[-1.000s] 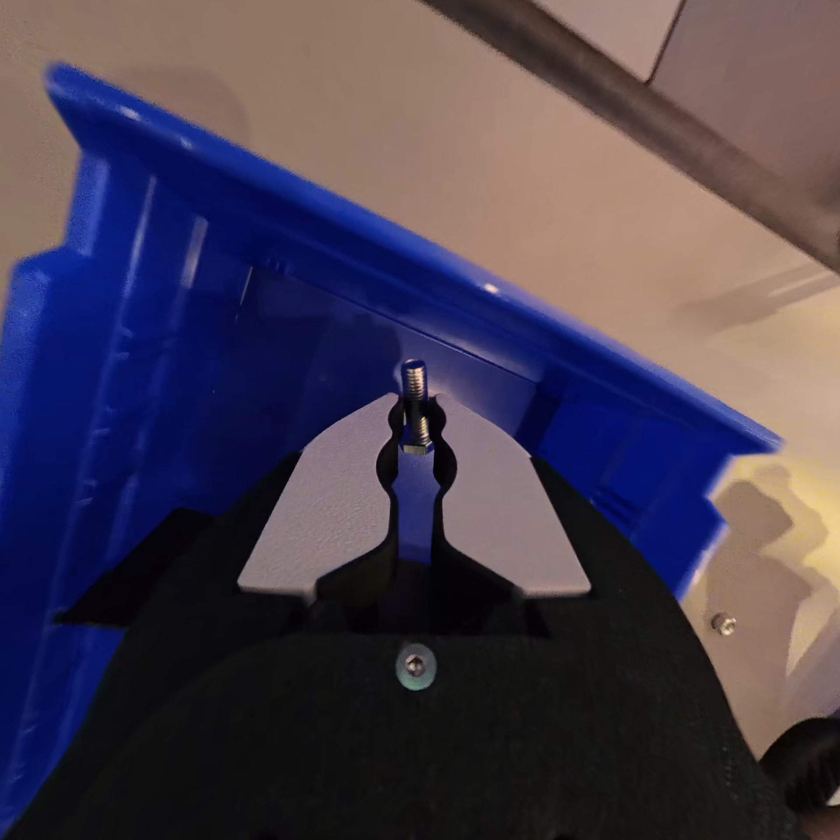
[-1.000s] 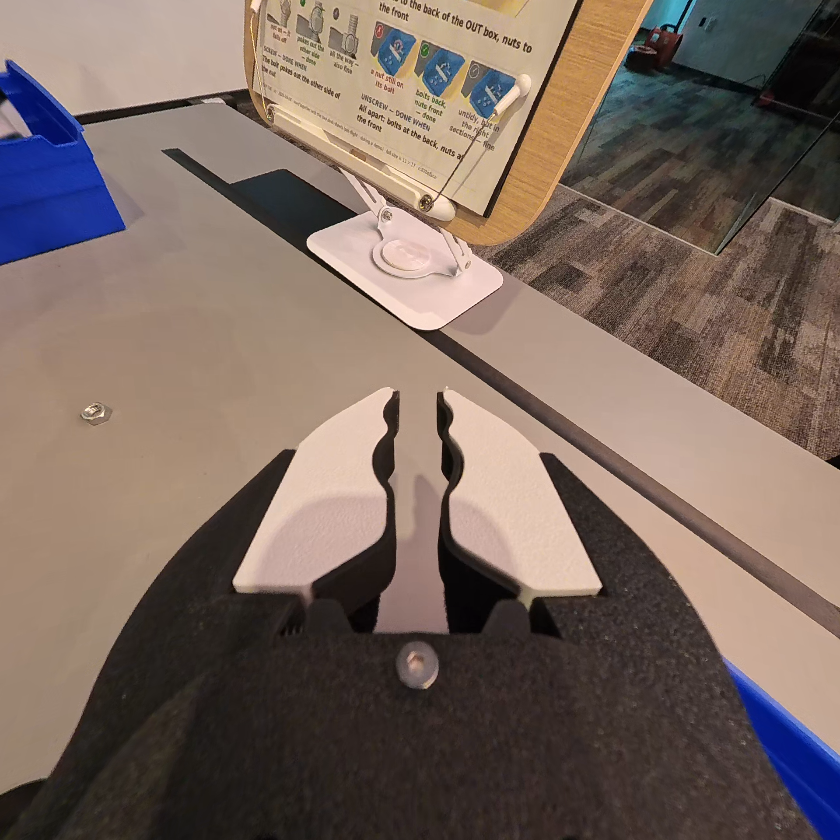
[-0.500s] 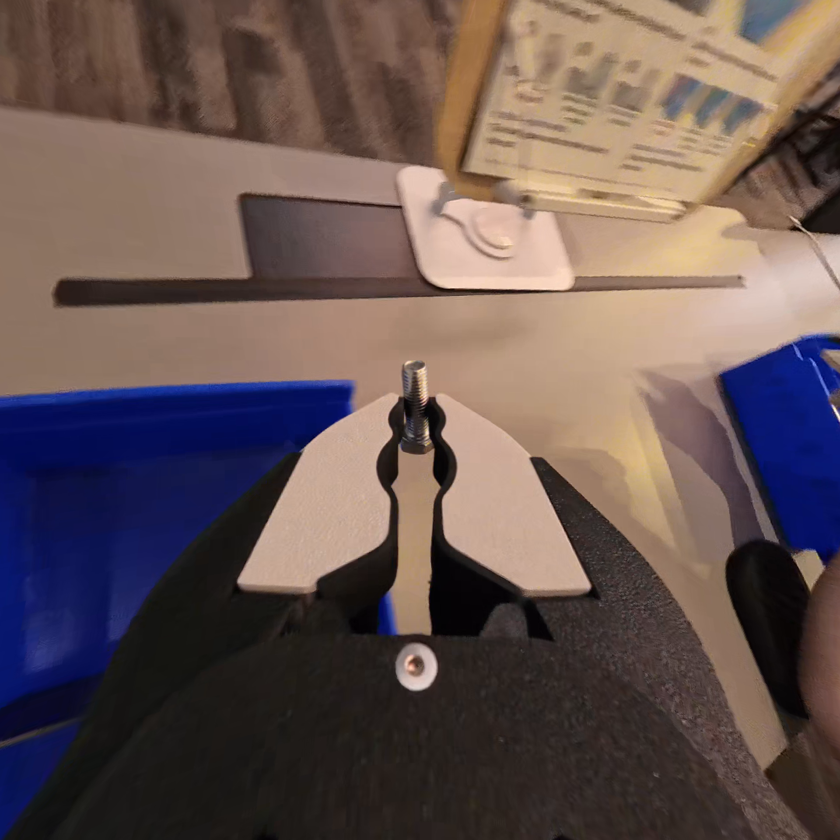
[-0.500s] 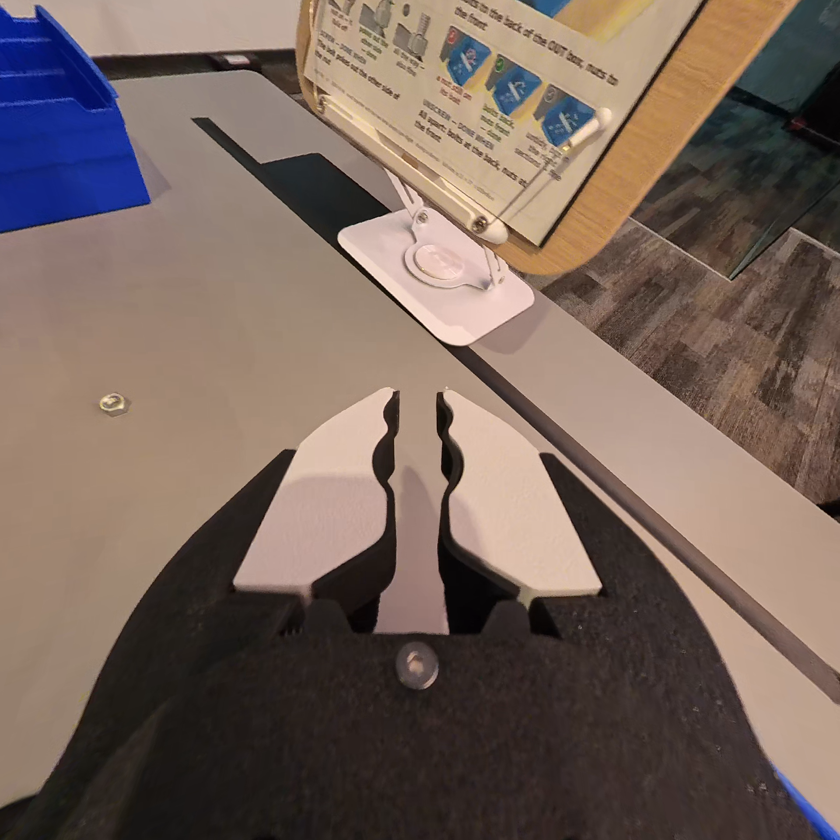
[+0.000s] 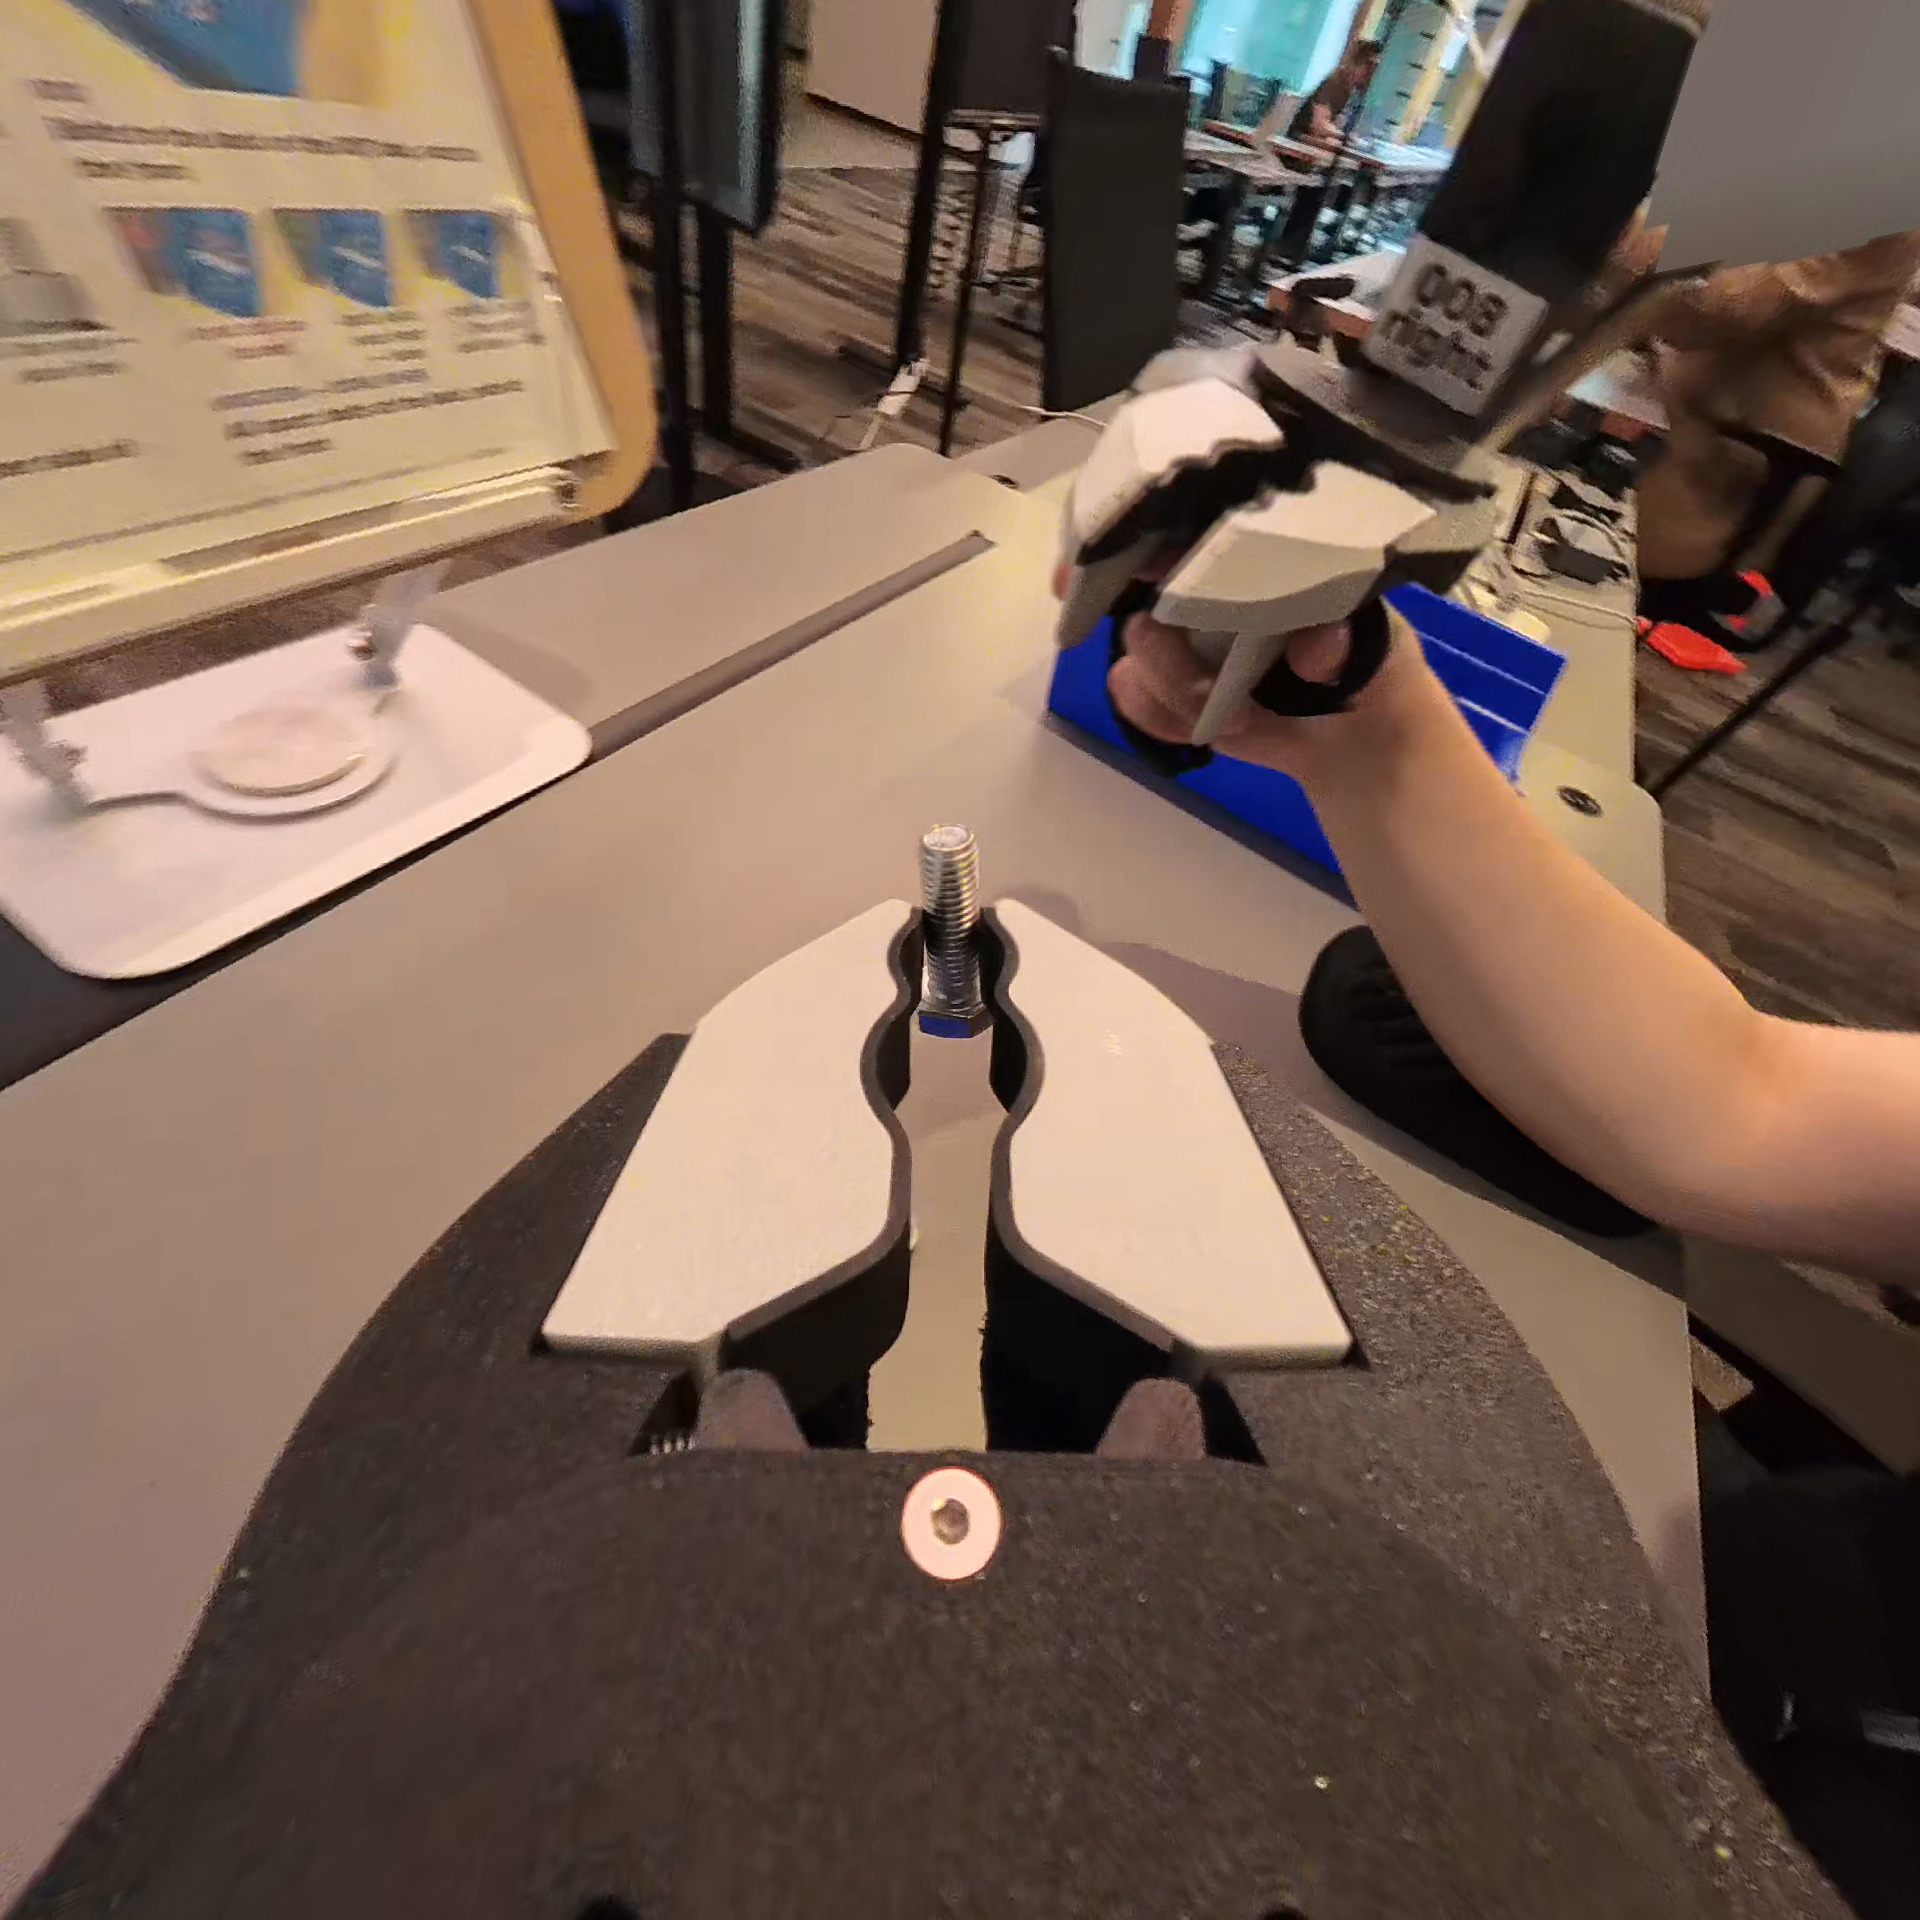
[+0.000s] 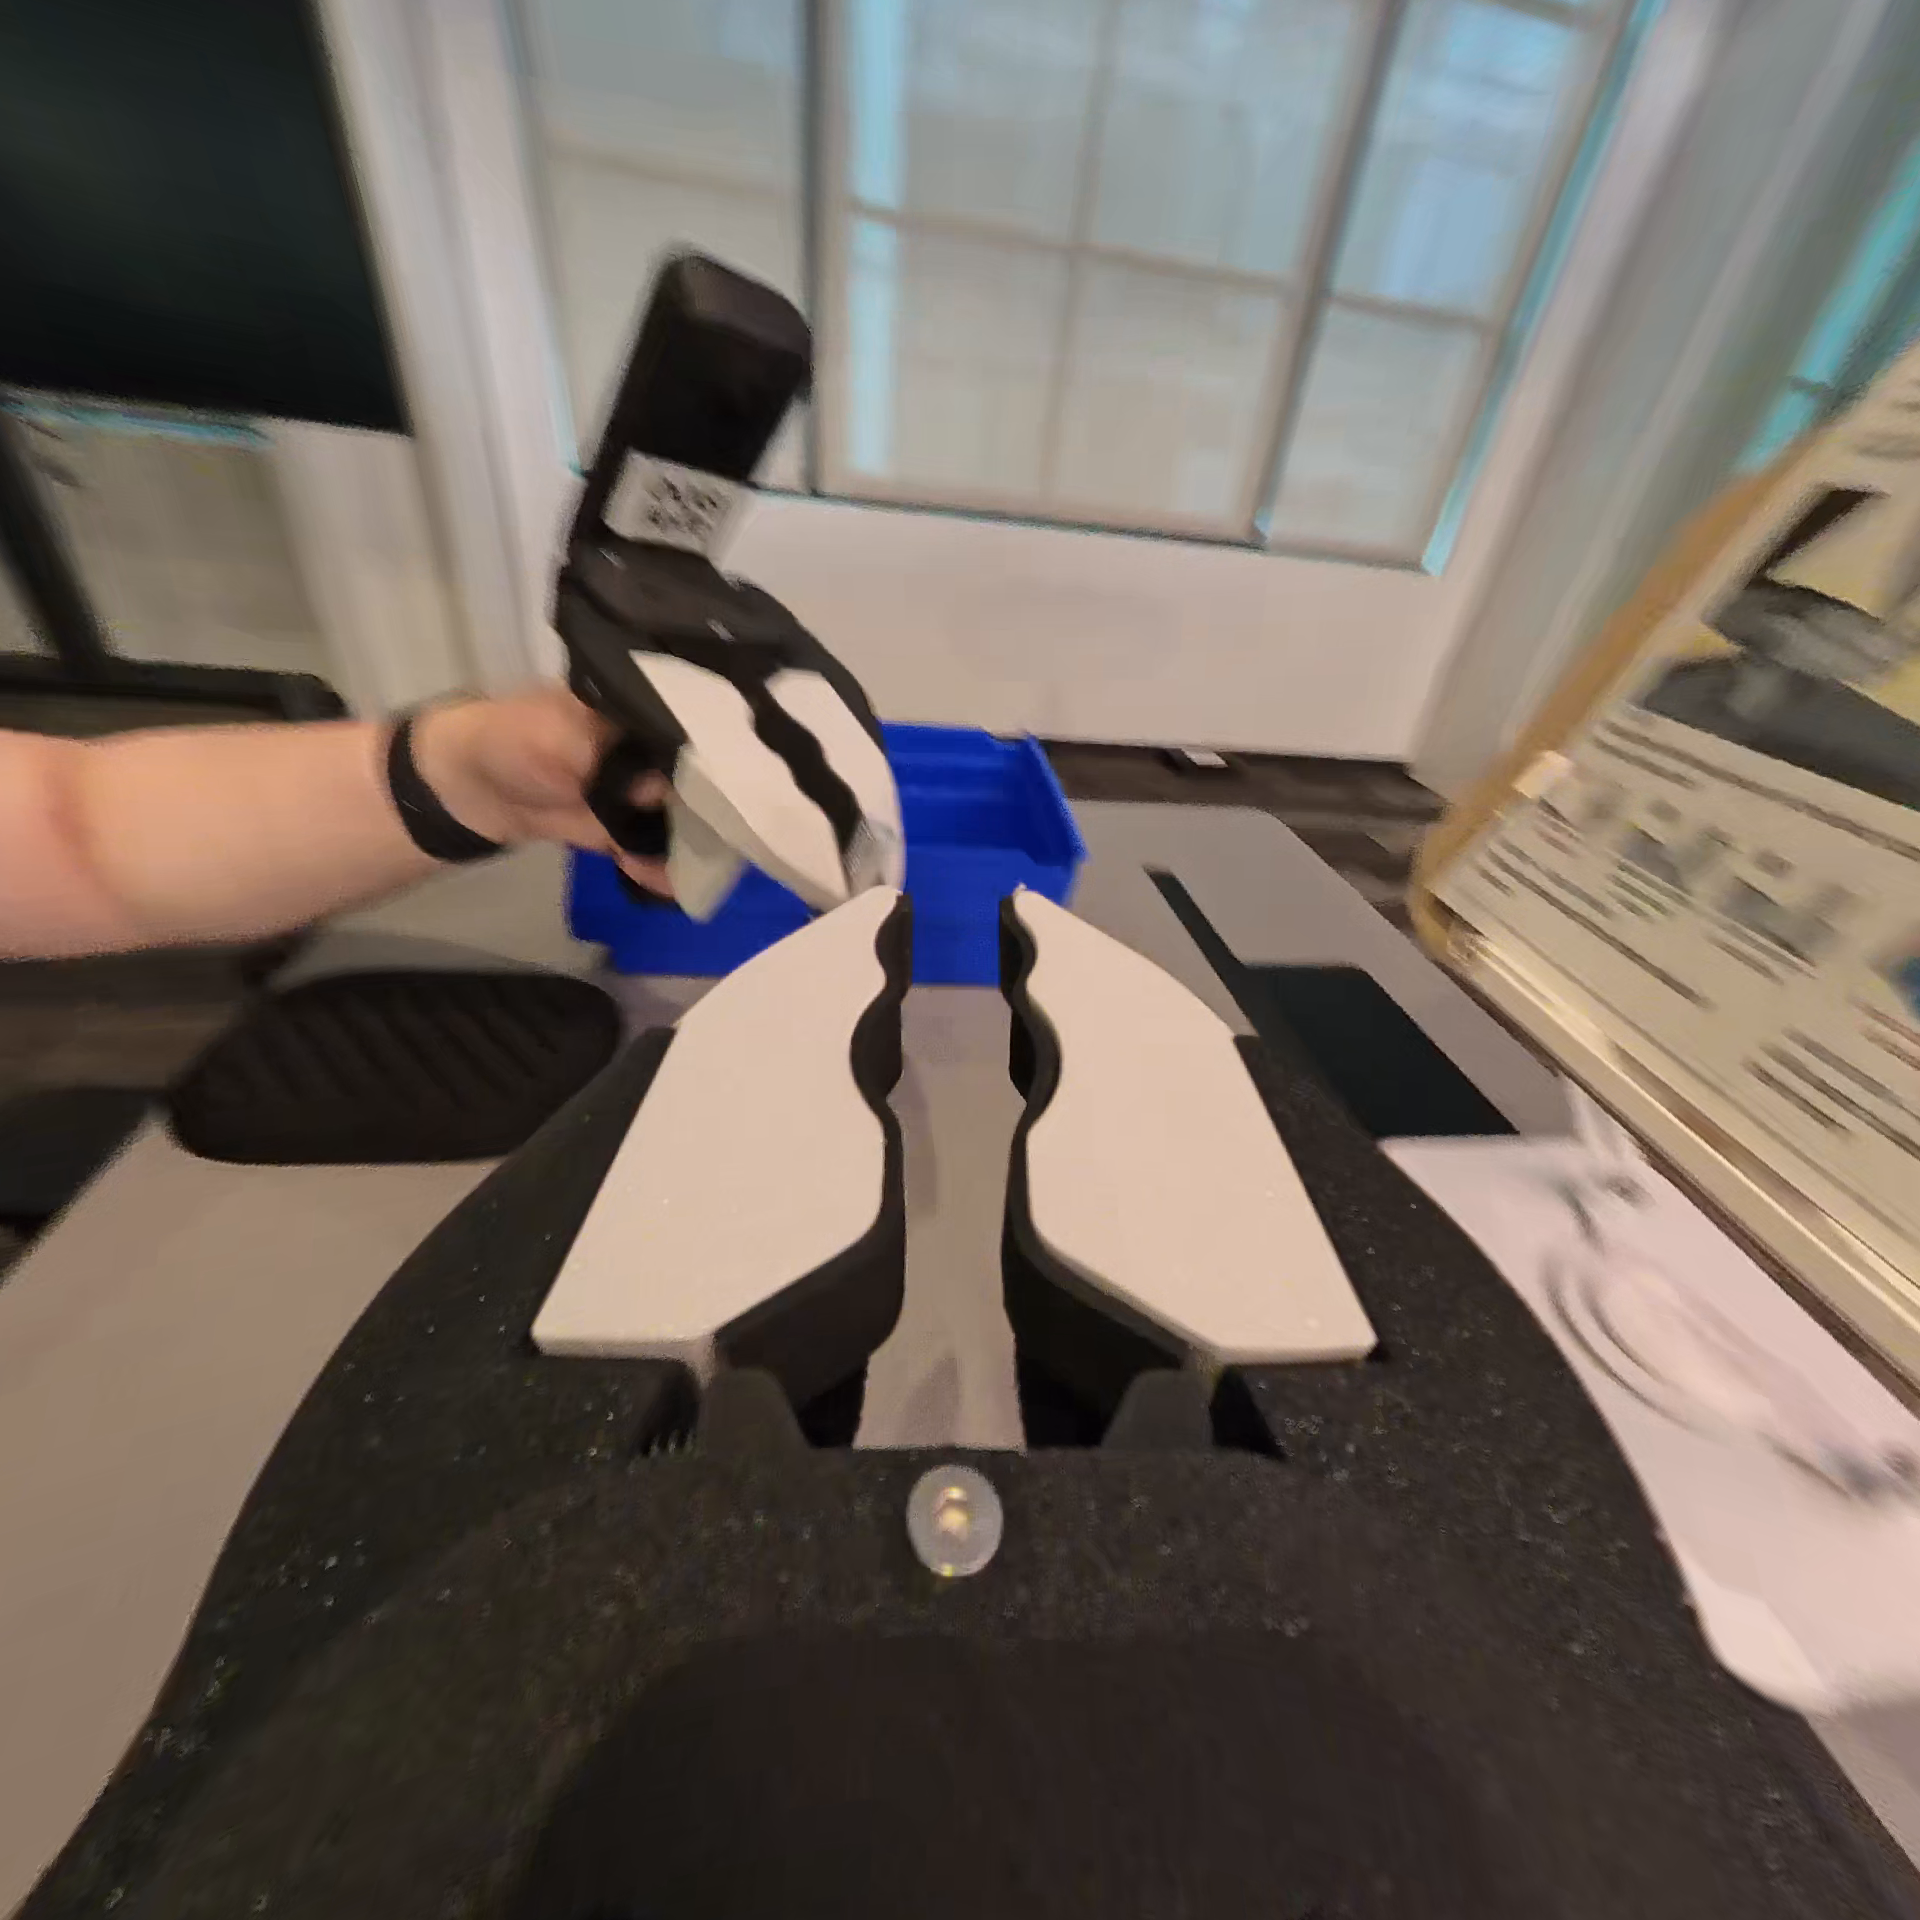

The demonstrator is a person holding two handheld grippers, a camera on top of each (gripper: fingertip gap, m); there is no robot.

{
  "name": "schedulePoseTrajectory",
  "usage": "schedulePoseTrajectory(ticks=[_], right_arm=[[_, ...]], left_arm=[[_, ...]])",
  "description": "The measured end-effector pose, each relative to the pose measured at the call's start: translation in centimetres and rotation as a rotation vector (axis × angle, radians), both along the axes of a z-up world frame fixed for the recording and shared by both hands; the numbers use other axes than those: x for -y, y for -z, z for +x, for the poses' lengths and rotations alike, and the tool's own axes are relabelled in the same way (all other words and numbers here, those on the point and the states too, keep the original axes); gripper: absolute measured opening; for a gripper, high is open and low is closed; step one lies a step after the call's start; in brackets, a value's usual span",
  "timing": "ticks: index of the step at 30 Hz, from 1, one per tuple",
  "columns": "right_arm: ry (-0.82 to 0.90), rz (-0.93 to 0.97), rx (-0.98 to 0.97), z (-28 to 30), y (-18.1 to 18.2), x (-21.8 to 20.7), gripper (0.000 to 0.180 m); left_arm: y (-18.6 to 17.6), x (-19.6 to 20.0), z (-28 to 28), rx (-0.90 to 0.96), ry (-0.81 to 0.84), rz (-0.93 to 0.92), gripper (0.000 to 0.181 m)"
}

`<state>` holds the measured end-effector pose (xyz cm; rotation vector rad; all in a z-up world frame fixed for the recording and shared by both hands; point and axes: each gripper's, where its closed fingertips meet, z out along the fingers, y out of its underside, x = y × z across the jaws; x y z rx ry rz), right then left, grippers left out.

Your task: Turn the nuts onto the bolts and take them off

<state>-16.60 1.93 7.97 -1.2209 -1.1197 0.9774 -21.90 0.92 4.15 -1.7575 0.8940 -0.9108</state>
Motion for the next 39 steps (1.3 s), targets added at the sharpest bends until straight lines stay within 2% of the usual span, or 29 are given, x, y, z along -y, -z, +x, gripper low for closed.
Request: schedulePoseTrajectory(ticks=[6,23,39], right_arm=[[-0.195,-0.025,-0.039,-2.2,-0.5,3.1,0.017],[-0.349,-0.141,-0.048,-3.2,0.8,4.0,0.018],[-0.487,-0.215,-0.061,-3.4,0.9,5.6,0.009]], left_arm=[[0.0,2.1,2.3,0.015,0.095,0.059,0.010],[-1.2,3.7,3.2,0.050,0.144,0.114,0.009],[-1.8,4.5,3.7,0.056,0.174,0.141,0.010]])
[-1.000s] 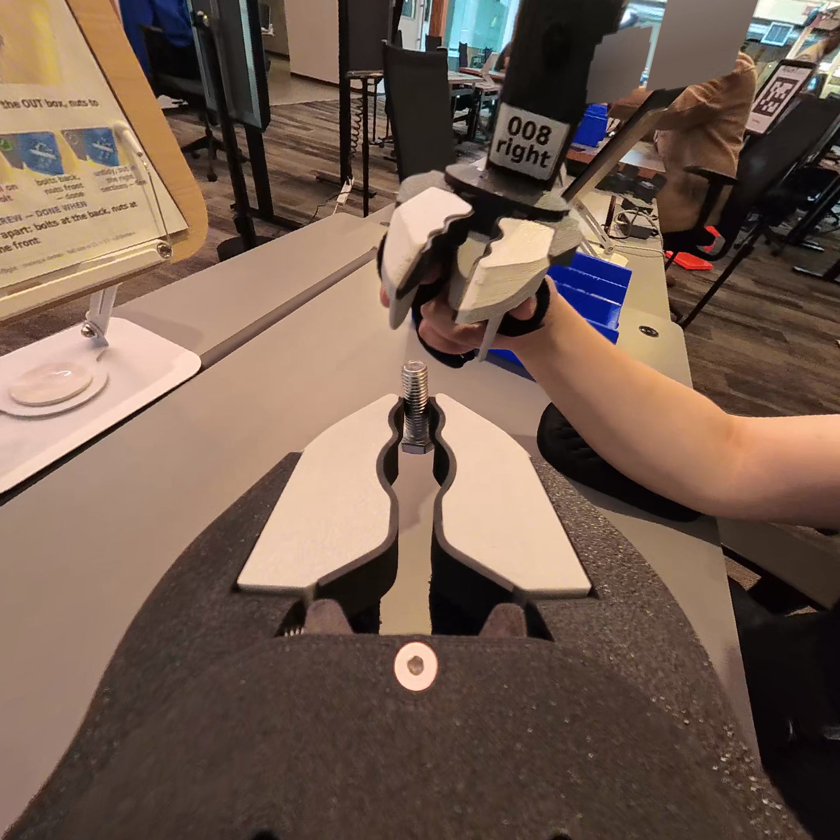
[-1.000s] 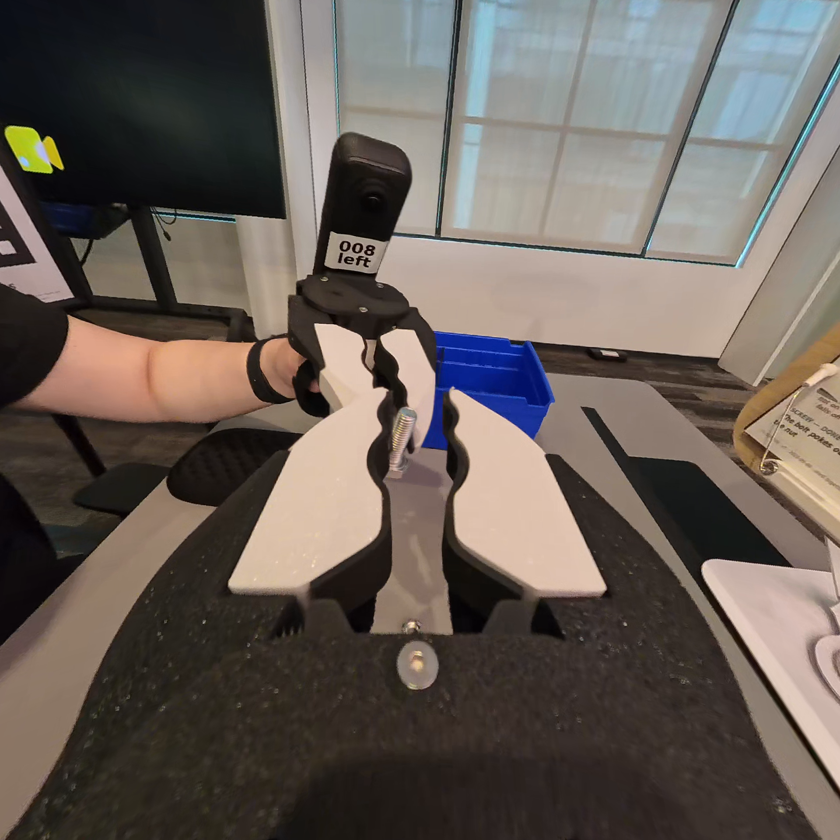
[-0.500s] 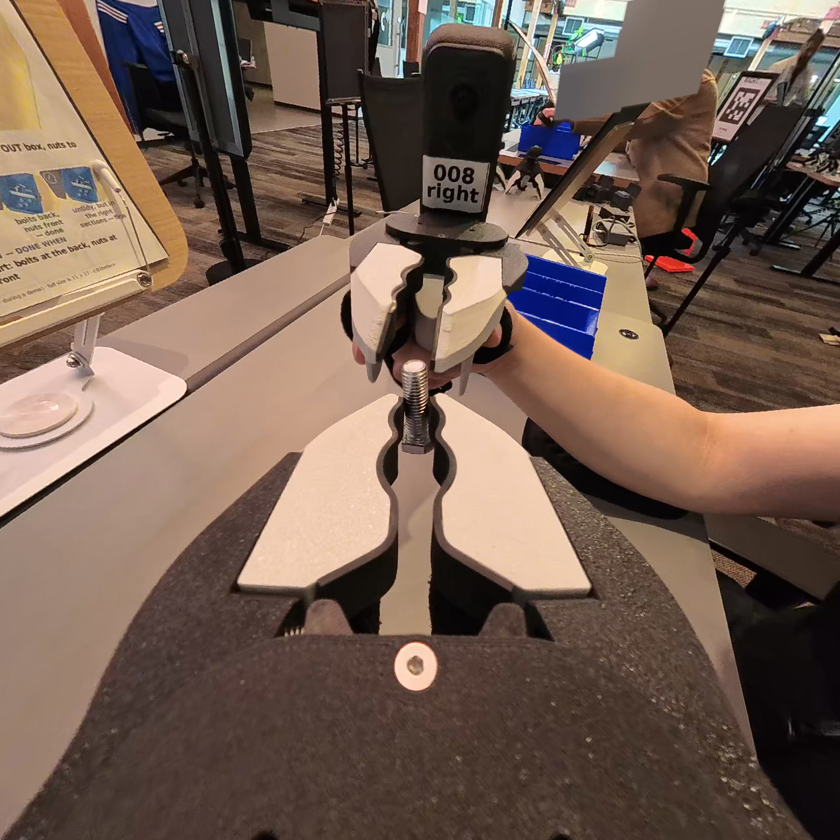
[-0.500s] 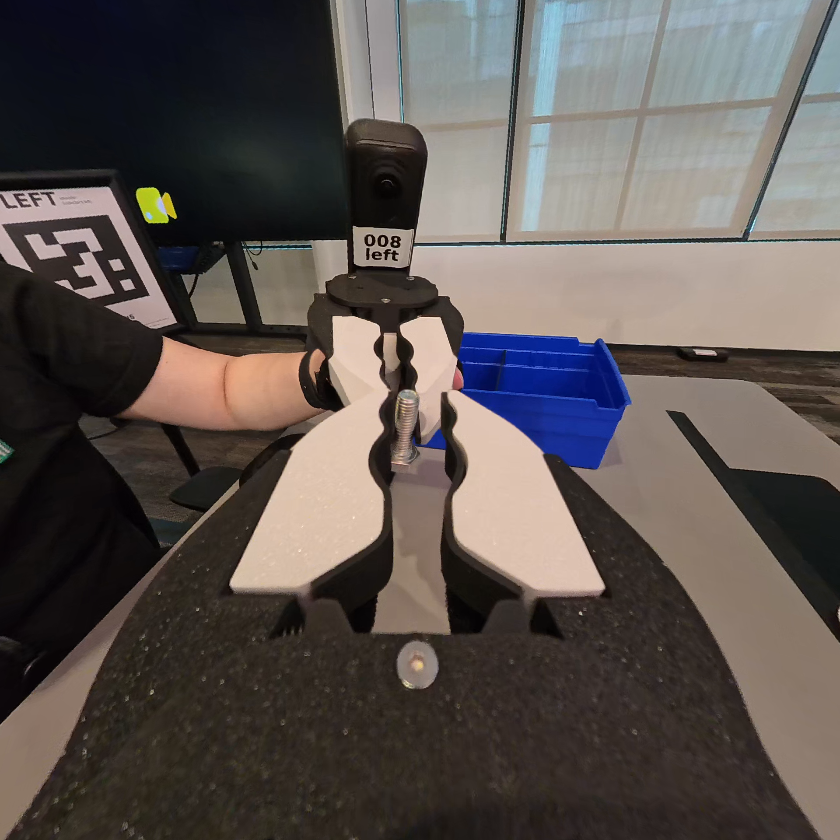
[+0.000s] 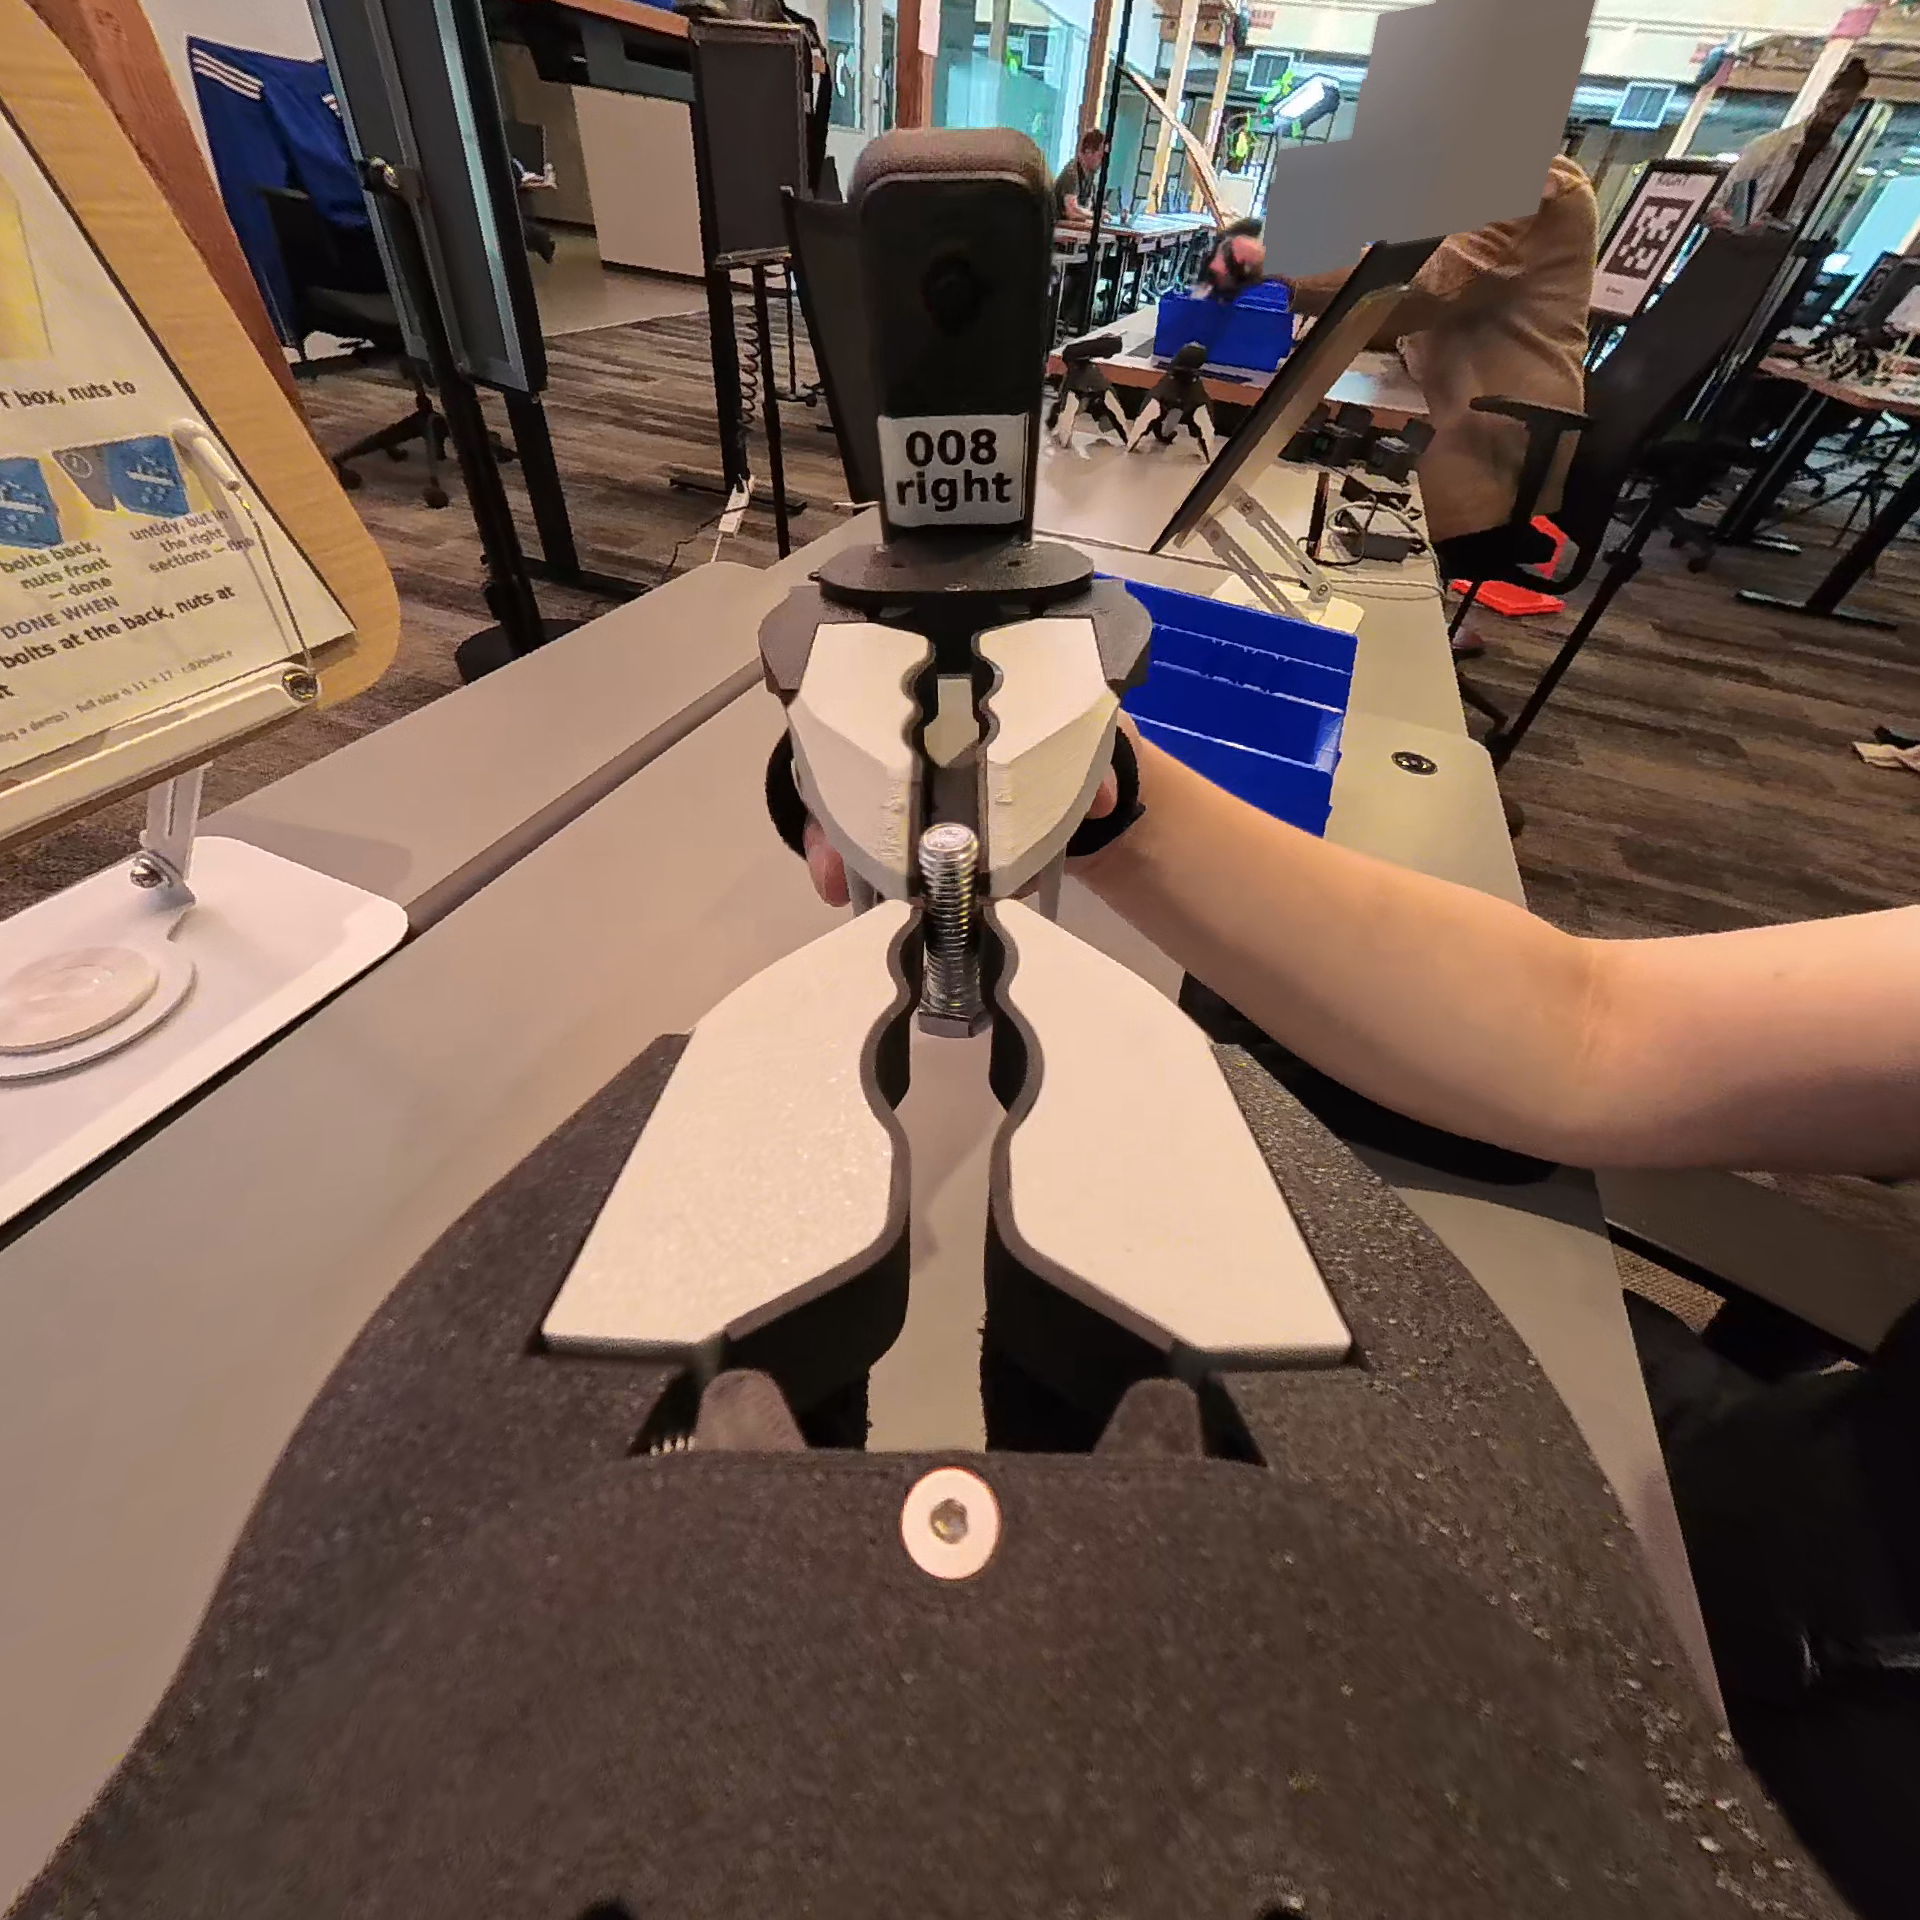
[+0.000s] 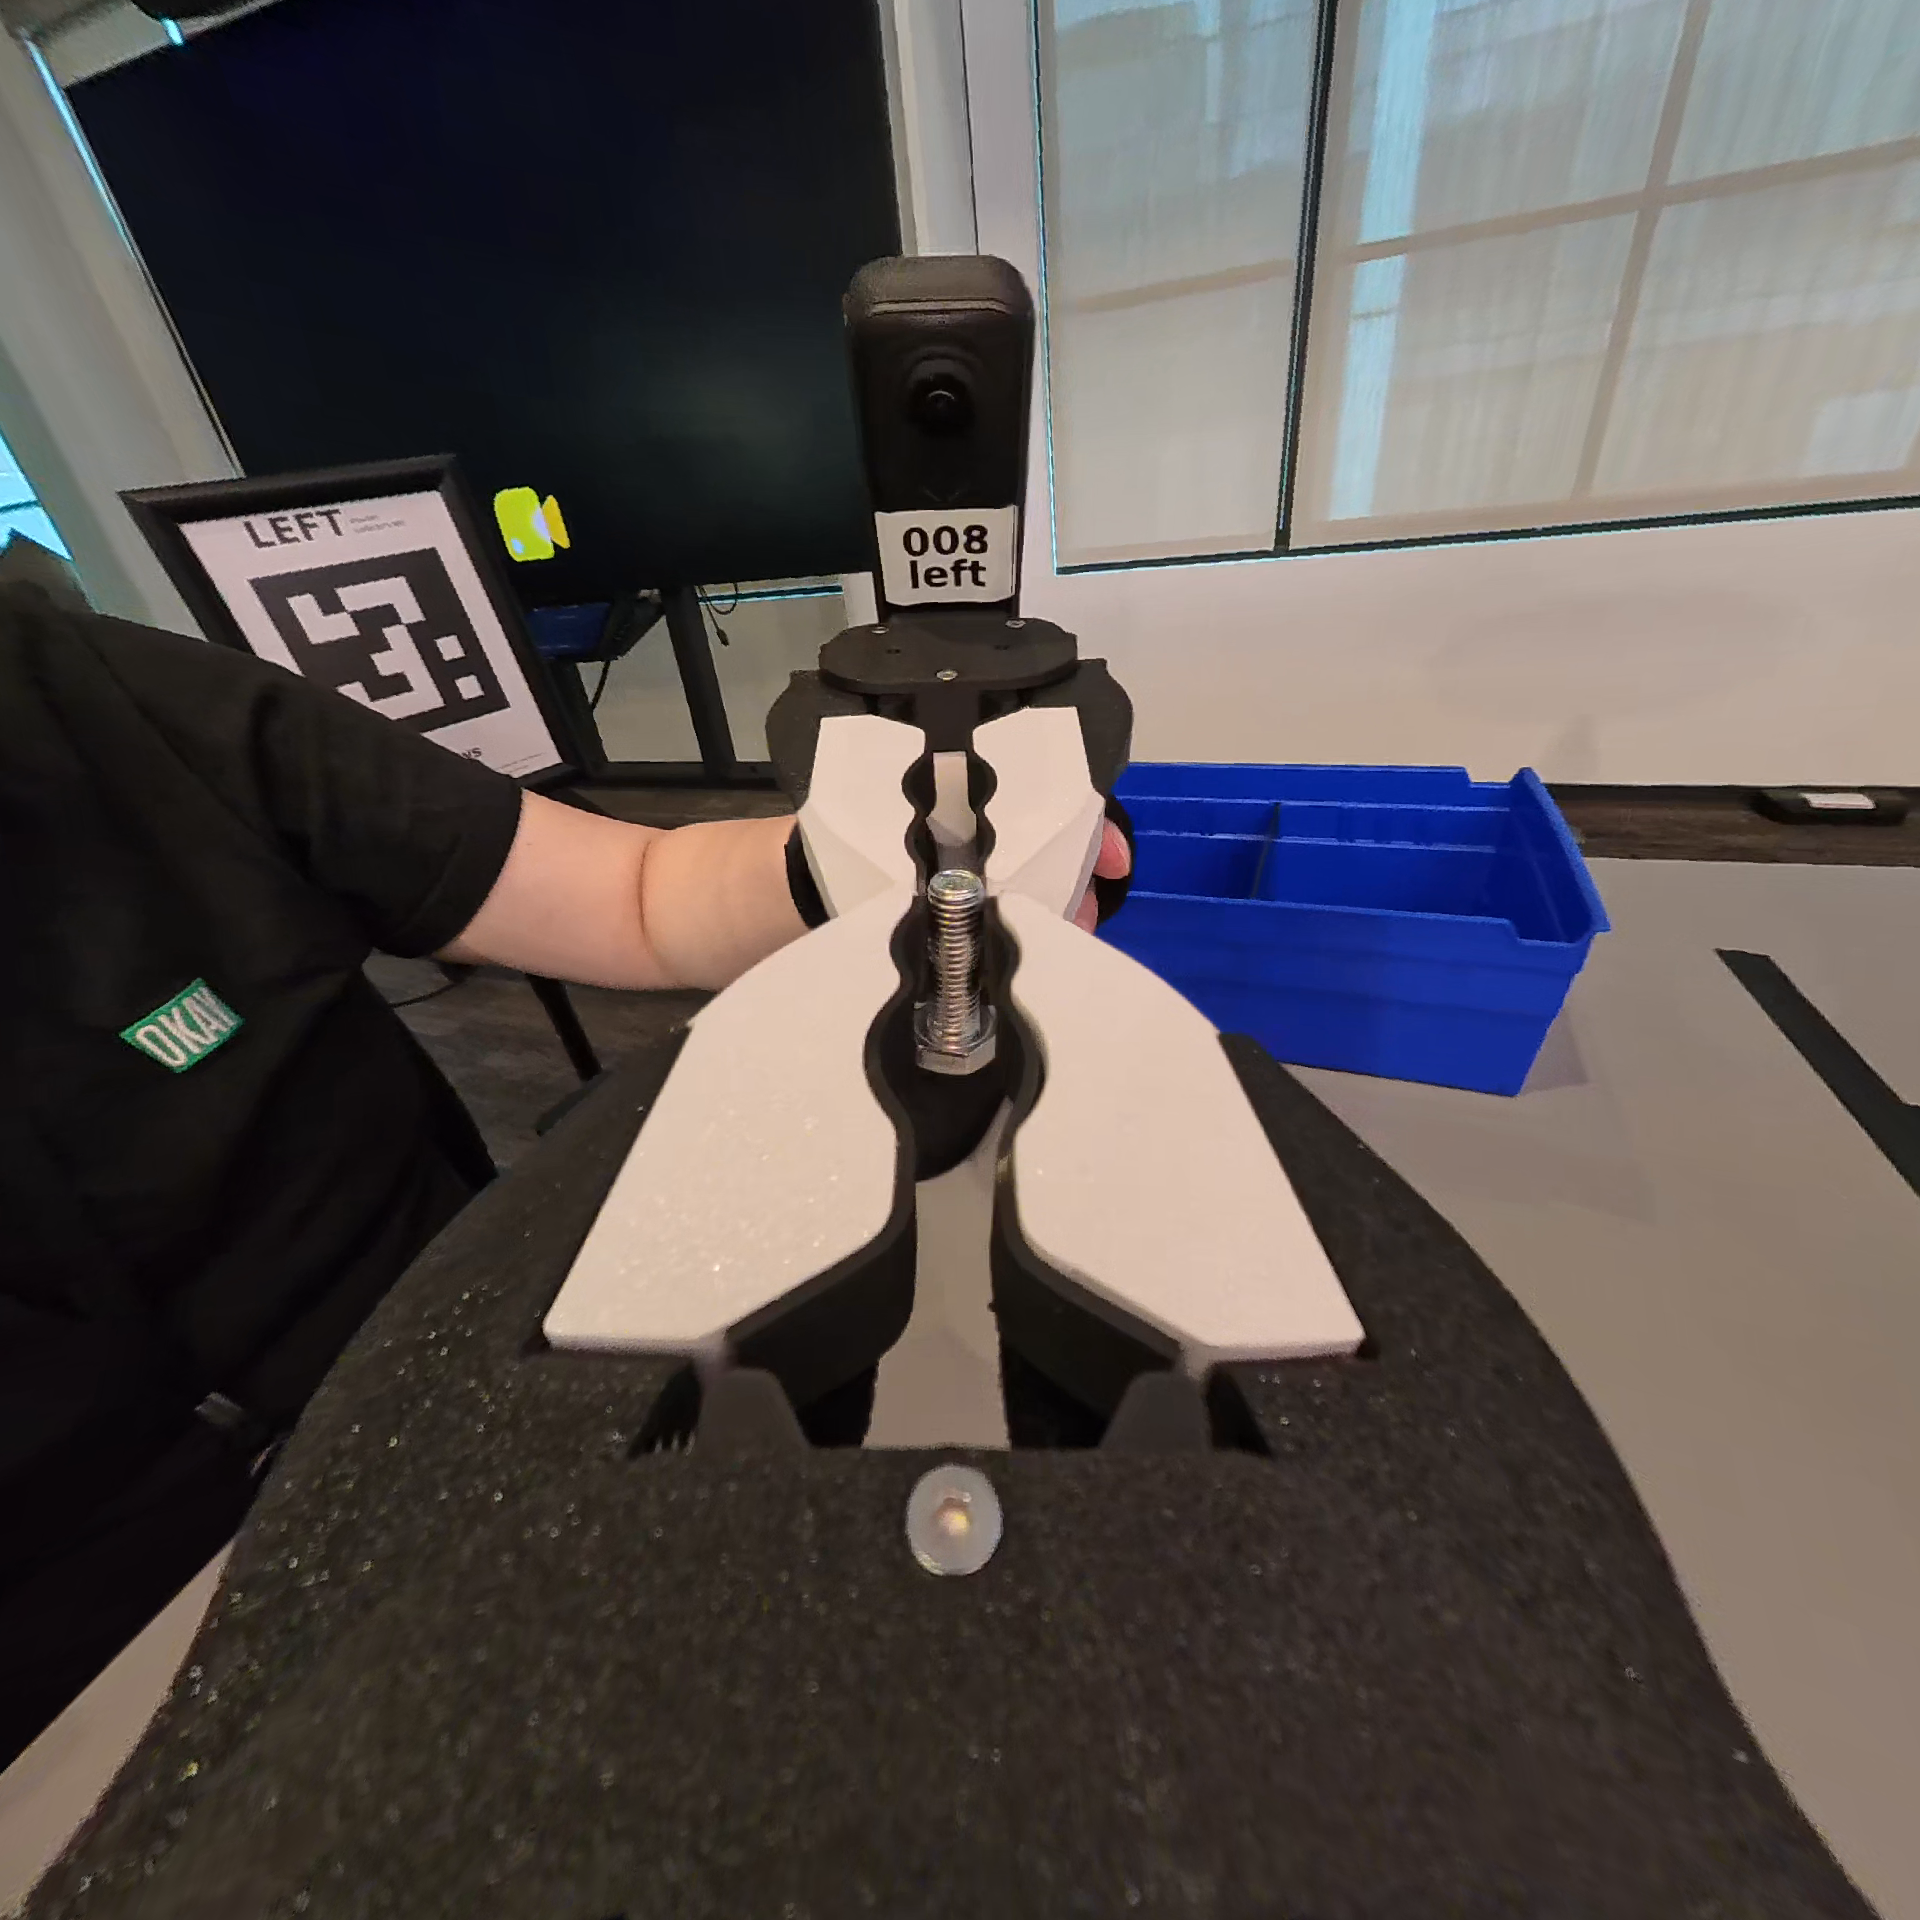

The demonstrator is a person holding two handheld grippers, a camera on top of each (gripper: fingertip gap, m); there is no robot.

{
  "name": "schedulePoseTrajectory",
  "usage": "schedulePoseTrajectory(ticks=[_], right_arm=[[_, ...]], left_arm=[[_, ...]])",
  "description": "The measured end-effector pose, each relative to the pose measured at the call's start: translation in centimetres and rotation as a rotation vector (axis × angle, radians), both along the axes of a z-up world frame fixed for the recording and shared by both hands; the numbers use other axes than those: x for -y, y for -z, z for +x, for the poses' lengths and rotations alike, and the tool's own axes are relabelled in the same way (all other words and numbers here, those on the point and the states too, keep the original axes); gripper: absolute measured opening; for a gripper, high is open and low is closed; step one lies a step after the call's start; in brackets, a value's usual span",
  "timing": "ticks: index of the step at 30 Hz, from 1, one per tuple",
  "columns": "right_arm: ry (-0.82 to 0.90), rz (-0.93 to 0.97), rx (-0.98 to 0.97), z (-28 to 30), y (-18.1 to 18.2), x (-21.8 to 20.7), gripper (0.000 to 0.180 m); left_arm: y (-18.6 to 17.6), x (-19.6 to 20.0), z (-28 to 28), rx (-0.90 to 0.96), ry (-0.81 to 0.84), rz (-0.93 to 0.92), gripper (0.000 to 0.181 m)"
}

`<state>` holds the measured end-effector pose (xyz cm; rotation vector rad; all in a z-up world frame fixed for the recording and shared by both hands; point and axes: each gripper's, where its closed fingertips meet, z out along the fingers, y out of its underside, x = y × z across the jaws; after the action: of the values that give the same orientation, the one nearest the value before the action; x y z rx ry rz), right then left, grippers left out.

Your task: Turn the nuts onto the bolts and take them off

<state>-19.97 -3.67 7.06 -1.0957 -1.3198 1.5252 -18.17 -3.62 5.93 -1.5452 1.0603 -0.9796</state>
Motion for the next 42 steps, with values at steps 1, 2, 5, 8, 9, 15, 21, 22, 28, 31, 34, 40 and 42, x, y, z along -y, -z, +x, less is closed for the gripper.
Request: schedulePoseTrajectory(ticks=[1,2,5,8,9,15,21,22,28,31,34,40,42], right_arm=[[-0.002,0.003,-0.004,0.0,-0.1,0.0,0.009],[-0.005,0.007,-0.008,0.0,-0.1,0.1,0.009],[-0.011,0.005,-0.013,0.0,-0.2,0.2,0.009],[-0.013,-0.003,-0.009,-0.1,0.0,0.1,0.009],[-0.008,-0.007,-0.008,-0.1,0.0,0.0,0.009],[0.000,-0.023,-0.031,-0.2,-0.4,-0.2,0.009],[0.011,-0.025,-0.043,-0.3,-0.6,-0.4,0.009],[0.011,-0.026,-0.043,-0.4,-0.6,-0.4,0.009],[0.019,-0.026,-0.045,-0.4,-0.5,-0.5,0.009],[0.027,-0.027,-0.040,-0.3,-0.4,-0.7,0.009],[0.031,-0.028,-0.036,-0.4,-0.4,-0.8,0.009],[0.025,-0.031,-0.029,-0.5,-0.2,-0.8,0.009],[0.025,-0.029,-0.028,-0.5,-0.2,-0.8,0.009]], left_arm=[[-0.1,0.1,0.0,0.002,0.004,-0.001,0.010],[-0.1,0.2,0.0,0.004,0.011,-0.006,0.010],[-0.1,0.2,0.0,0.009,0.010,-0.003,0.010],[0.0,0.0,-0.1,0.010,0.003,0.007,0.010],[0.0,0.0,-0.2,0.012,0.002,0.009,0.013],[0.2,-0.4,-0.3,0.014,-0.010,-0.019,0.017],[0.3,-0.7,-0.2,0.037,-0.007,-0.062,0.016],[0.4,-0.7,-0.2,0.039,-0.005,-0.067,0.016],[0.6,-0.8,0.0,0.058,-0.001,-0.100,0.015],[0.7,-1.0,0.0,0.058,-0.003,-0.109,0.015],[0.7,-1.0,0.0,0.062,0.000,-0.119,0.014],[0.9,-1.0,-0.1,0.056,0.010,-0.124,0.014],[0.9,-0.9,-0.1,0.052,0.012,-0.127,0.014]])
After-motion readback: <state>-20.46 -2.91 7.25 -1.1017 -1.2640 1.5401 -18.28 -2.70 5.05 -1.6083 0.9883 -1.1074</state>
